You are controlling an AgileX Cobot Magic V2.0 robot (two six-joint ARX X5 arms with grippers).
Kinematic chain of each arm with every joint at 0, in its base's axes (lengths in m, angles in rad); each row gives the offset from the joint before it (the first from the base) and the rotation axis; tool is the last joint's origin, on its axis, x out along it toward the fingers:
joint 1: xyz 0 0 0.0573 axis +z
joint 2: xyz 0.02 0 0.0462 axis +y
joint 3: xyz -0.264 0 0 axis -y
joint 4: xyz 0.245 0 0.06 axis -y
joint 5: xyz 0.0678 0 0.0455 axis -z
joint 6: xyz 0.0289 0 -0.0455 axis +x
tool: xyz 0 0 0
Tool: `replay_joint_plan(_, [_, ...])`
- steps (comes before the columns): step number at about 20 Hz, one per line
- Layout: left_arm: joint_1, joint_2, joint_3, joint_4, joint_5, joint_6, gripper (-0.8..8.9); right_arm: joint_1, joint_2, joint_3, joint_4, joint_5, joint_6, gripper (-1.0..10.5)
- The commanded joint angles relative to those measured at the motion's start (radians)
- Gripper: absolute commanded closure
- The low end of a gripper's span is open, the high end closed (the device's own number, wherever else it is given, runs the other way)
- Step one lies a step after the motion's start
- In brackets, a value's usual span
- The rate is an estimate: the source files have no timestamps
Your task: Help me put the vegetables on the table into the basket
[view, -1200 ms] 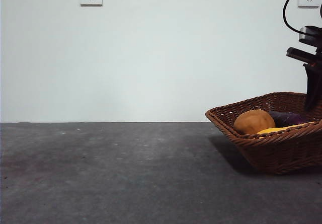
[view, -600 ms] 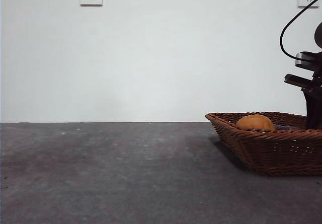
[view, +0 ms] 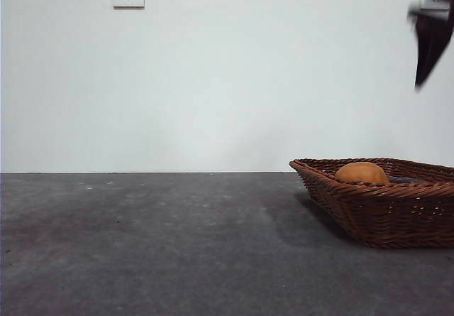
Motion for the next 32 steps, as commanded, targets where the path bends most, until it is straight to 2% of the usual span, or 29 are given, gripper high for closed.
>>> replay_joint_plan(1, [0.003, -0.004, 0.0, -0.013, 0.0, 0.045, 8.22, 0.029, -0.105, 0.053, -0.158, -0.058, 0.008, 7.7])
replay_joint_plan(4, [0.004, -0.004, 0.0, -0.045, 0.0, 0.073, 8.22, 0.076, -0.251, 0.091, -0.291, -0.064, 0.006, 9.6])
replay_joint_plan(9, [0.003, -0.008, 0.0, -0.074, 0.0, 0.1, 8.22, 0.156, -0.427, 0.103, -0.437, -0.063, 0.011, 9.6])
replay_joint_plan(12, [-0.001, -0.008, 0.0, -0.074, 0.0, 0.114, 8.22, 0.201, -0.498, 0.102, -0.437, -0.063, 0.032, 9.6])
replay_joint_plan(14, [-0.001, -0.008, 0.0, -0.075, 0.0, 0.114, 8.22, 0.223, -0.517, 0.102, -0.437, -0.063, 0.065, 9.6])
replay_joint_plan(22, [-0.001, 0.005, 0.0, -0.074, 0.0, 0.114, 8.18, 0.235, -0.513, 0.101, -0.436, -0.053, 0.077, 9.5])
replay_joint_plan(25, [-0.001, 0.024, 0.0, -0.076, 0.0, 0.114, 8.18, 0.235, -0.502, 0.102, -0.436, 0.016, 0.077, 9.5])
replay_joint_plan(29, [-0.001, 0.044, 0.0, -0.074, 0.0, 0.114, 8.18, 0.235, -0.485, 0.102, -0.436, 0.042, 0.077, 9.5])
replay_joint_plan(32, [-0.001, 0.055, 0.0, -0.083, 0.0, 0.114, 8.18, 0.235, -0.463, 0.102, -0.436, 0.123, 0.077, 9.5])
